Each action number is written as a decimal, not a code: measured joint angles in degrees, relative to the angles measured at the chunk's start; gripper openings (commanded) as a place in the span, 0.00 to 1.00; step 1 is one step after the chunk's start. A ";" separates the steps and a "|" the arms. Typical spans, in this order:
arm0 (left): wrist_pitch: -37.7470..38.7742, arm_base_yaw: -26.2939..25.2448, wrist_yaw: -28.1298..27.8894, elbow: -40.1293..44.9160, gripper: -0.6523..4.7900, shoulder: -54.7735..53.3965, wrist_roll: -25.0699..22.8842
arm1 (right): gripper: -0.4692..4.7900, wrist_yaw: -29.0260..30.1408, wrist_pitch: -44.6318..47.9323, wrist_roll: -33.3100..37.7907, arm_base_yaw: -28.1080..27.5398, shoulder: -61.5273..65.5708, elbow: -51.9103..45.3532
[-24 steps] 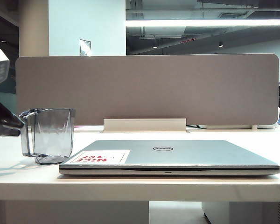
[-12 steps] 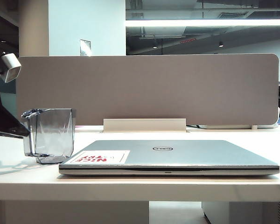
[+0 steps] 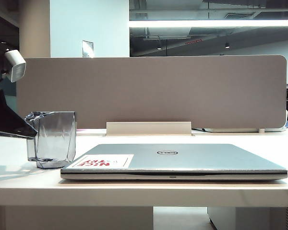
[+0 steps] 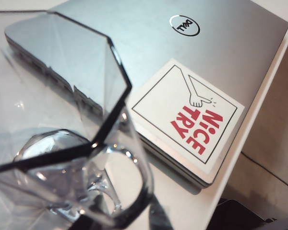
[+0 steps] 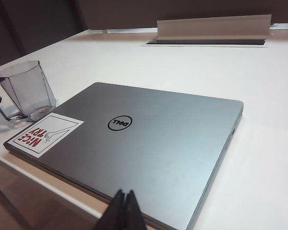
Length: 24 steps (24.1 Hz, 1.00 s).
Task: Pick up the water cup and place it on the side of the laptop away from you.
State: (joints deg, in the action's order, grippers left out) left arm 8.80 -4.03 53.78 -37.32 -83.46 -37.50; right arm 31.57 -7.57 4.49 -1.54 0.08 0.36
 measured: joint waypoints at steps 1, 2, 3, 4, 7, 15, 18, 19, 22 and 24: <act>0.02 0.09 0.00 0.00 0.24 0.00 0.00 | 0.09 0.00 -0.02 0.00 0.00 0.00 0.00; 0.02 0.13 0.00 0.00 0.23 0.00 0.00 | 0.09 0.00 0.00 0.00 0.00 0.00 0.00; 0.02 0.11 0.02 0.00 0.23 0.00 0.00 | 0.09 -0.02 0.00 0.00 0.00 0.00 0.00; 0.04 0.11 0.00 0.00 0.23 0.00 0.00 | 0.09 0.00 0.00 0.00 0.00 0.00 0.00; 0.04 0.11 0.02 0.00 0.23 0.00 0.00 | 0.09 -0.02 -0.02 0.00 0.00 0.00 0.00; 0.26 1.66 0.46 0.00 0.22 0.00 2.64 | 0.09 -0.04 0.00 0.00 0.00 0.00 0.00; 0.44 6.58 0.48 0.00 0.21 0.00 6.03 | 0.09 -0.09 -0.02 0.00 0.00 0.00 0.00; 0.42 8.39 -0.74 0.00 0.21 0.00 6.47 | 0.09 -0.31 -0.02 0.00 0.00 0.00 0.00; 0.42 15.37 -11.56 0.00 0.22 0.00 9.44 | 0.09 -0.59 -0.02 0.00 0.00 0.00 0.00; -0.37 17.88 -21.03 0.00 0.28 -0.02 14.47 | 0.09 -0.70 -0.02 0.00 0.00 0.00 0.00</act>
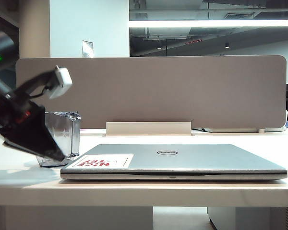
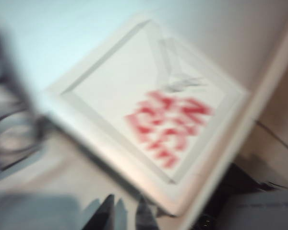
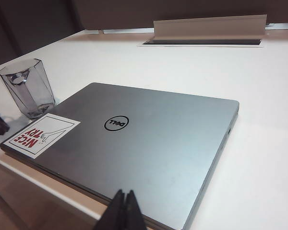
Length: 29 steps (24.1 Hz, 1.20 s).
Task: Pick up the water cup and place it on the side of the laptop away from you.
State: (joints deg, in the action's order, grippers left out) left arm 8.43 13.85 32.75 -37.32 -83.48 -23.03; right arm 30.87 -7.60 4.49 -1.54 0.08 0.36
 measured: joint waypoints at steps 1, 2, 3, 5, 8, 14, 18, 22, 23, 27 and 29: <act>-1.05 0.90 -2.97 0.02 0.31 0.00 2.99 | 0.09 0.00 0.00 0.00 0.00 0.00 0.00; -2.23 1.20 -4.13 0.02 0.33 0.00 5.14 | 0.09 0.00 0.00 0.00 0.00 0.00 0.00; -3.41 1.31 -4.52 0.02 0.35 0.00 7.13 | 0.09 -0.02 0.00 0.00 0.00 0.00 0.00; -6.23 1.18 -5.33 0.02 0.36 0.00 11.74 | 0.09 -0.26 -0.02 0.00 0.00 0.00 0.00; -9.33 1.25 -6.01 1.01 0.36 0.02 15.37 | 0.09 -0.42 -0.02 0.00 0.00 0.00 0.00; -15.76 2.80 -8.83 4.37 0.36 0.00 17.73 | 0.09 -0.44 -0.02 0.00 0.04 0.00 0.00; -18.67 3.32 -10.34 4.39 0.36 0.00 17.77 | 0.09 -0.85 -0.02 -0.04 0.04 0.00 0.00; -20.24 3.30 -13.31 4.39 0.36 0.00 18.82 | 0.09 -0.85 -0.02 -0.04 0.04 0.00 0.00; -20.70 3.30 -13.25 4.39 0.36 0.00 18.82 | 0.09 -0.85 -0.02 -0.04 0.04 0.00 0.00; -22.88 3.30 -12.79 4.39 0.36 0.00 18.82 | 0.09 -0.85 -0.02 -0.04 0.04 0.00 0.00; -23.61 3.32 -12.79 4.42 0.36 0.00 18.82 | 0.09 -0.92 -0.02 -0.04 0.04 0.00 0.00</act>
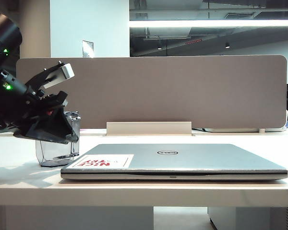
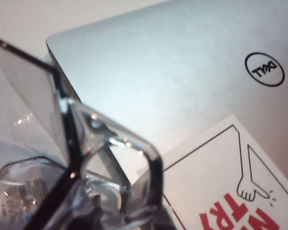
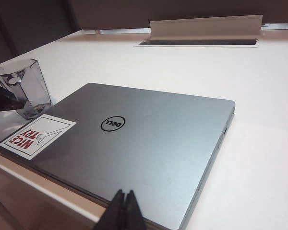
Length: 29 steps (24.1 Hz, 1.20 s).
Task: Pick up the water cup and place it on the side of the laptop away from you.
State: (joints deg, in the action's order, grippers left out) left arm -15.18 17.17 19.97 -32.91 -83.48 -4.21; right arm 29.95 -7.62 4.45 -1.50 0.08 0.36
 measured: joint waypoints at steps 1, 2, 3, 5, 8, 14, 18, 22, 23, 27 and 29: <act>-0.42 0.00 0.02 0.00 0.36 0.00 0.02 | 0.09 -0.07 0.00 -0.02 0.00 0.00 0.00; -0.92 0.00 0.02 0.00 0.36 0.00 0.00 | 0.09 -0.17 0.00 0.00 0.00 0.00 0.00; -1.40 0.00 0.02 0.00 0.36 0.00 0.02 | 0.09 -0.28 0.00 -0.02 0.00 0.00 0.00; -1.99 0.00 0.02 0.00 0.35 0.00 0.00 | 0.09 -0.37 0.00 -0.02 0.00 0.00 0.00; -2.29 0.00 0.02 0.00 0.33 0.00 0.02 | 0.09 -0.37 0.00 -0.02 0.00 0.00 0.00; -3.48 0.00 0.02 0.00 0.29 0.00 0.02 | 0.09 -0.37 0.00 -0.02 0.00 0.00 0.00; -3.50 0.00 0.09 0.00 0.26 0.00 0.02 | 0.09 -0.37 0.00 -0.02 0.00 0.00 0.00; -3.52 -0.02 0.09 0.00 0.21 0.00 0.02 | 0.09 -0.37 0.00 -0.02 0.00 0.00 0.00; -3.63 -0.02 0.15 0.00 0.21 0.00 0.02 | 0.09 -0.37 0.00 -0.02 0.00 0.00 0.00; -4.33 -0.04 0.15 0.00 0.20 0.00 0.00 | 0.09 -0.37 0.00 -0.02 0.00 0.00 0.00; -4.31 -0.02 0.15 0.00 0.15 0.00 0.00 | 0.09 -0.37 0.00 -0.02 0.00 0.00 0.00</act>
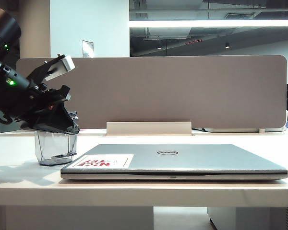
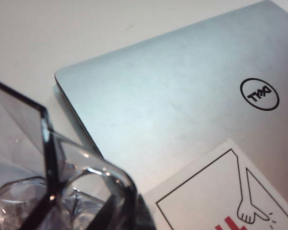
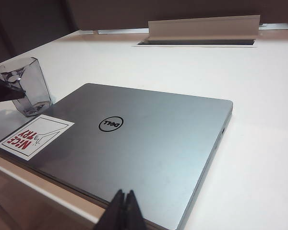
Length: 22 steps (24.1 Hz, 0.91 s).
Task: Pick up the water cup and place it on the side of the laptop away from you.
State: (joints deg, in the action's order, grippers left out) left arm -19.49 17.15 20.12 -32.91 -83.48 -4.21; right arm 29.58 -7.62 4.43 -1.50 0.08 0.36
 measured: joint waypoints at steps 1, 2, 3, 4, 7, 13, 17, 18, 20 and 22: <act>-0.04 0.00 0.00 0.00 0.15 0.00 -0.02 | 0.09 0.00 0.00 0.00 0.00 0.00 0.00; -0.26 0.00 -0.04 0.00 0.15 0.00 -0.09 | 0.09 0.00 0.00 0.00 0.00 0.00 0.00; -0.83 0.00 -0.20 -0.02 0.15 0.00 -0.20 | 0.09 0.00 0.00 0.02 0.00 0.00 0.00; -1.25 -0.04 -0.20 -0.09 0.15 0.02 -0.22 | 0.09 0.00 0.00 0.00 0.00 0.00 0.00; -1.14 -0.02 -0.20 -0.07 0.11 0.02 -0.26 | 0.09 0.00 0.00 0.00 0.00 0.00 0.00; -1.73 -0.04 -0.20 -0.11 0.11 0.13 -0.33 | 0.09 0.00 0.00 0.00 0.00 0.00 0.00; -0.39 -0.04 -0.17 -3.19 0.11 0.11 4.72 | 0.09 0.00 0.00 0.00 0.00 0.00 0.00; 0.33 -0.02 0.00 -4.74 0.11 0.09 5.88 | 0.09 0.00 0.00 0.00 0.00 0.00 0.00; 2.08 0.02 0.02 -7.45 0.11 0.00 6.40 | 0.09 0.00 0.00 -0.02 0.00 0.00 0.00; 3.04 0.02 0.00 -10.12 0.11 -0.11 6.47 | 0.09 0.00 0.00 -0.02 0.00 0.00 0.00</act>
State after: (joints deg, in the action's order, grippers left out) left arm -16.45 17.17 20.12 -43.03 -83.59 2.26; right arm 29.58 -7.62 4.40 -1.50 0.08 0.36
